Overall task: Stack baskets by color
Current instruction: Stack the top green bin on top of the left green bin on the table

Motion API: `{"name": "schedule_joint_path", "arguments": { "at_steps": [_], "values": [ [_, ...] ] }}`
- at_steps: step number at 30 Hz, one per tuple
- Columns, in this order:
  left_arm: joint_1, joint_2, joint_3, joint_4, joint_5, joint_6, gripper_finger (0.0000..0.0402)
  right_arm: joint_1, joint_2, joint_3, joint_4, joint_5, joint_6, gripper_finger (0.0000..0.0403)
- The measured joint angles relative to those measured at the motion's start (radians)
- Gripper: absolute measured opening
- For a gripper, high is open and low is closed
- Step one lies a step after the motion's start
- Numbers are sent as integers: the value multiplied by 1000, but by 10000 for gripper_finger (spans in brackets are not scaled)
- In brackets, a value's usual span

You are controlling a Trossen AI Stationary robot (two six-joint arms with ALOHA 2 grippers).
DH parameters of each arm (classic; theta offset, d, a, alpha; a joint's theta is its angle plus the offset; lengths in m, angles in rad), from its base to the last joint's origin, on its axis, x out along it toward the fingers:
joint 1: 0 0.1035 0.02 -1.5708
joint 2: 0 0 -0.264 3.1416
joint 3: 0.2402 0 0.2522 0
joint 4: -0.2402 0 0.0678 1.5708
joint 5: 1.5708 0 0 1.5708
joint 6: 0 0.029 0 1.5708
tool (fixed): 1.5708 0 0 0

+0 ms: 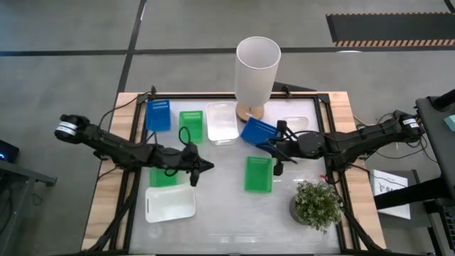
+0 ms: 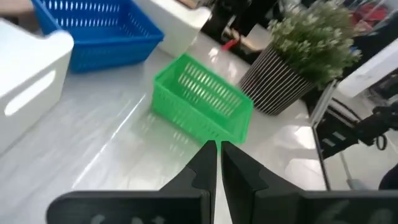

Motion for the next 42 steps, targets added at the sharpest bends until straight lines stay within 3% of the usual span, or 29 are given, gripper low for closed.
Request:
{"name": "schedule_joint_path", "arguments": {
  "at_steps": [5, 16, 33, 42],
  "values": [
    [9, 37, 88, -229, 0, -77, 6, 0, -30, -52, 47, -6, -37, 9],
    [17, 135, 307, -681, 7, -69, 6, 0, -171, -112, 77, -32, -55, 9],
    [22, 239, 349, -723, 79, 13, 6, 0, -324, -188, 69, -35, -87, 9],
    [39, 227, 360, -714, 79, 136, 6, 0, -410, -224, 76, -134, -97, 9]
  ]
}}
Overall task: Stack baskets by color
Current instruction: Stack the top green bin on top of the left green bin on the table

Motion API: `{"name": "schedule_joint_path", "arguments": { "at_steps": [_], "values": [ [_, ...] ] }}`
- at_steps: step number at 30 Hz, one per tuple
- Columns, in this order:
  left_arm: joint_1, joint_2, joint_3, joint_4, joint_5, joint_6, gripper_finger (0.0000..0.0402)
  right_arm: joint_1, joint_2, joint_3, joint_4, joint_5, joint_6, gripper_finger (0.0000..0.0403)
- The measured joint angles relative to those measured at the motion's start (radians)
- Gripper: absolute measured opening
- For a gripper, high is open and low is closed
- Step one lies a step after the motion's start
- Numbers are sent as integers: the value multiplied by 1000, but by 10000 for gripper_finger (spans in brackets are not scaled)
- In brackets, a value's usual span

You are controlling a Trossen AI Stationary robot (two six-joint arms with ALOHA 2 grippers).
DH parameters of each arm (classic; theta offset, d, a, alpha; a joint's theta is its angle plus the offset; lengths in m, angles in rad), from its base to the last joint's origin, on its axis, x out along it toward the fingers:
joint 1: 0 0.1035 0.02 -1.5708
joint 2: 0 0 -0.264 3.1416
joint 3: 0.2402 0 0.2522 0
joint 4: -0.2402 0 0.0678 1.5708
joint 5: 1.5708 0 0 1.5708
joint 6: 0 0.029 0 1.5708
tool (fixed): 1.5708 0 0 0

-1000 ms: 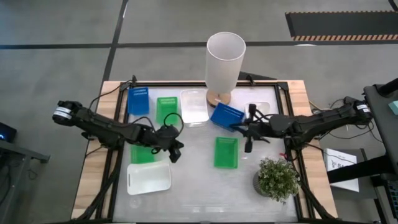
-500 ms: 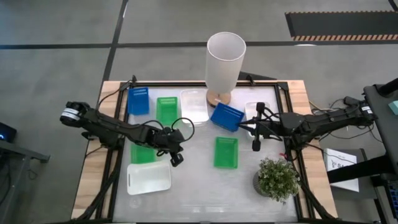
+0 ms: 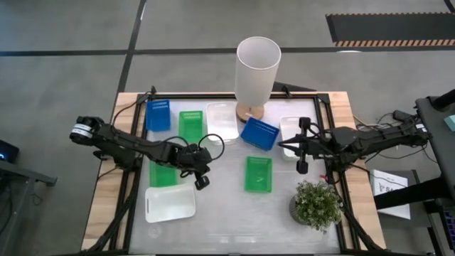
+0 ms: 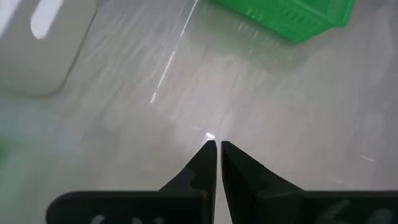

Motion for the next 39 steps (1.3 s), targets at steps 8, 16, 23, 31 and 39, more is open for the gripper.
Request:
{"name": "schedule_joint_path", "arguments": {
  "at_steps": [8, 16, 23, 31, 39],
  "values": [
    [20, -1, 4, -22, 0, 230, 13, 0, -19, -11, -3, -2, 0, 9],
    [85, -17, 14, -254, -127, 324, 112, 0, -18, -12, -3, -2, 0, 9],
    [160, -20, 6, -295, -397, 531, 197, 0, -18, -12, -3, -2, 0, 9],
    [321, -19, -55, -175, -245, 629, 191, 0, -17, -12, -12, -2, 6, 9],
    [383, -19, -122, -80, -185, 661, 170, 0, -17, -12, -17, -2, 9, 9]
  ]
}}
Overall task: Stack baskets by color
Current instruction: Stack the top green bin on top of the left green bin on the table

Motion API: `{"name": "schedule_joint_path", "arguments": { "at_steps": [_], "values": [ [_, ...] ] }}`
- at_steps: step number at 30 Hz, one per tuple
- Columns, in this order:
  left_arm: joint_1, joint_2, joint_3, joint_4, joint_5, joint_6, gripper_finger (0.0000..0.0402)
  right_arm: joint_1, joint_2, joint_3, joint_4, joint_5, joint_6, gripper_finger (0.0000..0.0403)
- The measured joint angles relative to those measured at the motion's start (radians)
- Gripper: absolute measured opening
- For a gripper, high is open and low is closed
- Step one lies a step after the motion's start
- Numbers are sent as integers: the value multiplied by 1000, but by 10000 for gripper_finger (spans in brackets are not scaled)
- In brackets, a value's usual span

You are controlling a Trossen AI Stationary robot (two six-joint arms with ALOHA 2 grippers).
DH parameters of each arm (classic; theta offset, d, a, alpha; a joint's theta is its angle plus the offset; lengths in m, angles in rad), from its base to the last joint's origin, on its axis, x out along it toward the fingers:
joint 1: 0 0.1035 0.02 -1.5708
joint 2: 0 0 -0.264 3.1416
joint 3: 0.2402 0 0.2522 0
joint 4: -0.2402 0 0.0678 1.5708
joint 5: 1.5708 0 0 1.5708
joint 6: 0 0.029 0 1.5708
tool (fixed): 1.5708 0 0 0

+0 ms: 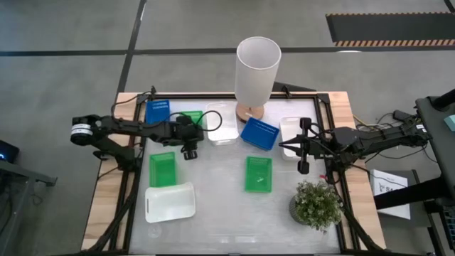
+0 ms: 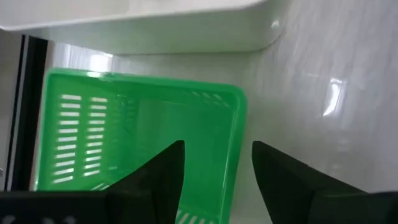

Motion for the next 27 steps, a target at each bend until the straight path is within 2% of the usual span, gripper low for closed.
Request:
{"name": "schedule_joint_path", "arguments": {
  "at_steps": [6, 16, 22, 27],
  "values": [
    [1, 1, -26, 30, 2, 1, 135, 0, 0, 0, -1, 0, 1, 9],
    [1, 1, -45, 30, 5, -1, 10, 0, -1, 0, -1, 0, 2, 9],
    [-11, 0, -44, 27, -1, -9, 2, 0, -1, 0, -1, 0, 2, 9],
    [-57, -9, 10, -1, -15, -55, 1, 0, -1, 0, -1, 0, 3, 9]
  ]
}}
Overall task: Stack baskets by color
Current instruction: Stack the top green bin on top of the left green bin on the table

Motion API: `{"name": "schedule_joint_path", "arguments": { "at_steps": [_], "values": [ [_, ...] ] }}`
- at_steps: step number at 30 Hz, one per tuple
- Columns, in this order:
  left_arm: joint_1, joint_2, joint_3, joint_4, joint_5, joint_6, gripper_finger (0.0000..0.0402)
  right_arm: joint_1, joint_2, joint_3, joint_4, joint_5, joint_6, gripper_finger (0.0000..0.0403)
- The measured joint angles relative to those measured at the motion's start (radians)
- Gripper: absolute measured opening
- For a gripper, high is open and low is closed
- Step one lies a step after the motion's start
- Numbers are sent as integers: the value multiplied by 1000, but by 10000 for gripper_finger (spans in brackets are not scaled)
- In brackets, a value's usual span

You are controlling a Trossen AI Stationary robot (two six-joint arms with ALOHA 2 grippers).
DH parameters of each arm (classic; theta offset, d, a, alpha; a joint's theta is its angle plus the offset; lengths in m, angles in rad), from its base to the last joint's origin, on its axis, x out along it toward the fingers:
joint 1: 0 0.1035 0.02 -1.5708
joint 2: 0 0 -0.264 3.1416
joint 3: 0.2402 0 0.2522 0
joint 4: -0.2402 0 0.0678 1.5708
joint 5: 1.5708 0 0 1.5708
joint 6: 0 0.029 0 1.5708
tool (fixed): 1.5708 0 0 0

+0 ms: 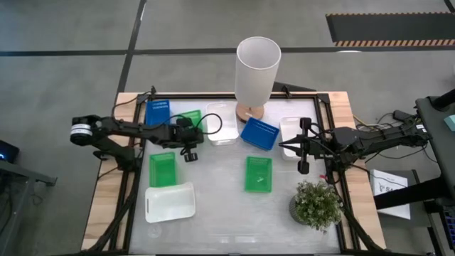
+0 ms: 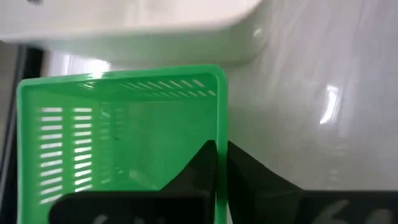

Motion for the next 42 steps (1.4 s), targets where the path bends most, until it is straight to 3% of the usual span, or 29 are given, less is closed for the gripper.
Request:
{"name": "schedule_joint_path", "arguments": {
  "at_steps": [7, 16, 24, 31, 36, 42],
  "values": [
    [-116, -59, 123, -136, -90, -17, 1, 0, 1, 0, 0, 0, 7, 9],
    [-327, -151, 246, -198, -115, -269, 0, 0, 2, -5, 0, 1, 9, 9],
    [-592, -130, 354, -194, -147, -411, 0, 0, 2, -6, 0, 1, 15, 9],
    [-738, -71, 413, -224, -160, -585, 0, 0, 2, -7, 1, 1, 15, 9],
    [-806, -18, 486, -435, -87, -799, 0, 0, 2, -8, 1, 1, 15, 9],
    [-833, 78, 616, -800, 133, -1082, 0, 0, 2, -8, 1, 1, 15, 9]
  ]
}}
